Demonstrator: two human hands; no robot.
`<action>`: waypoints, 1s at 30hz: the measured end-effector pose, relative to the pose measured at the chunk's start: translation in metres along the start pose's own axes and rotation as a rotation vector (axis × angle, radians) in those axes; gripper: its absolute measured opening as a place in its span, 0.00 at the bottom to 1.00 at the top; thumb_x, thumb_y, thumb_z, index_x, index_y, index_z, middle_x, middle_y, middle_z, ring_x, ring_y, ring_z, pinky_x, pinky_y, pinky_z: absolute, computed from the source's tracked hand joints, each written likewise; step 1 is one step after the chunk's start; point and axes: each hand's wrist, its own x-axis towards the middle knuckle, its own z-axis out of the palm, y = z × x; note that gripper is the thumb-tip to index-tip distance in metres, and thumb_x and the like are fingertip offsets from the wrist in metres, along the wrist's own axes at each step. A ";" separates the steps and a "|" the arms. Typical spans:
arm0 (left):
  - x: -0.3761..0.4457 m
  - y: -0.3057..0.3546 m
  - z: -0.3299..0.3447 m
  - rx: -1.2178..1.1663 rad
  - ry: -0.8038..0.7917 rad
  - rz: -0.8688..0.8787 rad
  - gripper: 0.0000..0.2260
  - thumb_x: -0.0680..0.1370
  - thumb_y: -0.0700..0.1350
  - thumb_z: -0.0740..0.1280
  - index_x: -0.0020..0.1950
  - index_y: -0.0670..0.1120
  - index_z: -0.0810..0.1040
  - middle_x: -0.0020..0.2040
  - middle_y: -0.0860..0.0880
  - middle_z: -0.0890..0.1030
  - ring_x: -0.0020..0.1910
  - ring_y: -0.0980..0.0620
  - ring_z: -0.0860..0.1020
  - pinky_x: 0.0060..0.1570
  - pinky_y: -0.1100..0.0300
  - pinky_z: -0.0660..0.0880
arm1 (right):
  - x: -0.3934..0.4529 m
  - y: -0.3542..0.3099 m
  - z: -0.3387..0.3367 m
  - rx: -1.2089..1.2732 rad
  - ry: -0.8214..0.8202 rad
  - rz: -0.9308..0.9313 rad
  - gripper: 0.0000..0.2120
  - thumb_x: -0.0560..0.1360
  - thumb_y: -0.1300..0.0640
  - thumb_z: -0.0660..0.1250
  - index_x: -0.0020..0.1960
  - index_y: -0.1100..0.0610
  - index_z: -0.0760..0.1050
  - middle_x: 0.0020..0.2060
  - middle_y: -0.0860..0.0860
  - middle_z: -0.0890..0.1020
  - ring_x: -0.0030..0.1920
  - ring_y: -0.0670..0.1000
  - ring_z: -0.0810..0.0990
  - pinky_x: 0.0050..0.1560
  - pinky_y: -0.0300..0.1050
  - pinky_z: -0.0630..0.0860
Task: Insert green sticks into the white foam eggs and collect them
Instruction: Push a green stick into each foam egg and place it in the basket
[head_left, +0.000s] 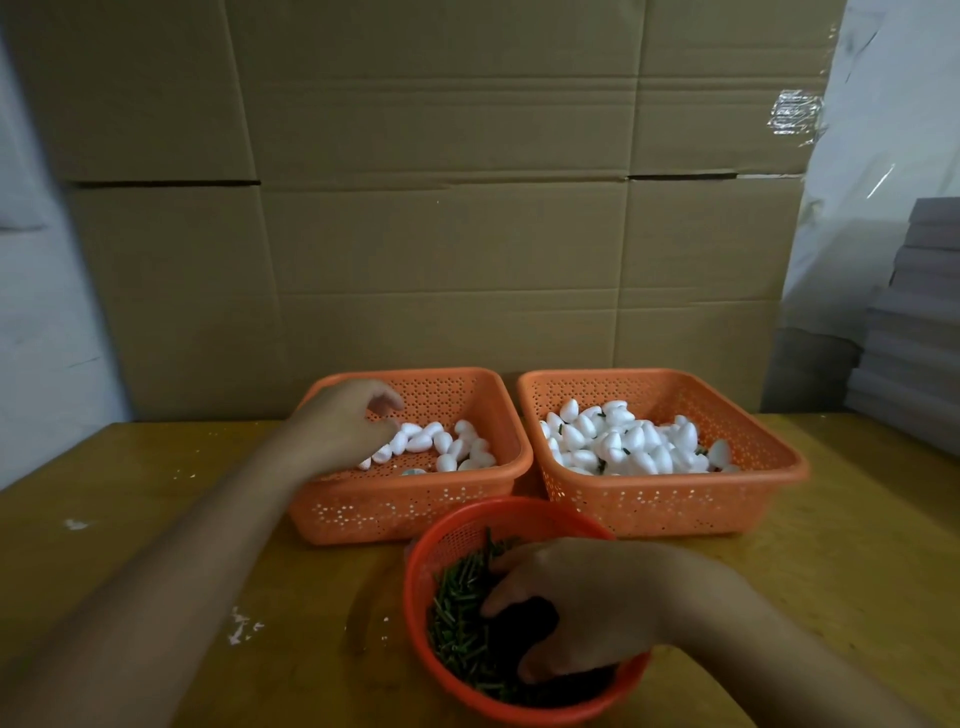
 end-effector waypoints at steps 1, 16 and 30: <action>0.006 0.001 0.002 0.032 -0.044 -0.005 0.10 0.79 0.44 0.68 0.59 0.54 0.79 0.58 0.54 0.79 0.41 0.55 0.83 0.30 0.68 0.73 | 0.000 0.000 0.000 -0.004 -0.003 -0.005 0.27 0.76 0.47 0.70 0.74 0.44 0.70 0.75 0.46 0.66 0.74 0.50 0.65 0.72 0.48 0.65; 0.057 0.016 0.045 0.413 -0.576 0.085 0.21 0.79 0.41 0.68 0.72 0.54 0.74 0.71 0.54 0.74 0.62 0.55 0.74 0.48 0.65 0.70 | 0.001 0.005 0.002 0.028 0.021 -0.028 0.27 0.77 0.46 0.69 0.74 0.43 0.68 0.78 0.44 0.60 0.77 0.47 0.58 0.64 0.41 0.58; 0.056 0.011 0.054 0.496 -0.567 0.126 0.11 0.78 0.44 0.70 0.60 0.53 0.82 0.55 0.53 0.76 0.55 0.51 0.76 0.55 0.54 0.76 | 0.001 0.005 0.002 0.026 0.023 -0.026 0.26 0.77 0.46 0.69 0.73 0.44 0.70 0.77 0.45 0.62 0.76 0.49 0.61 0.70 0.48 0.62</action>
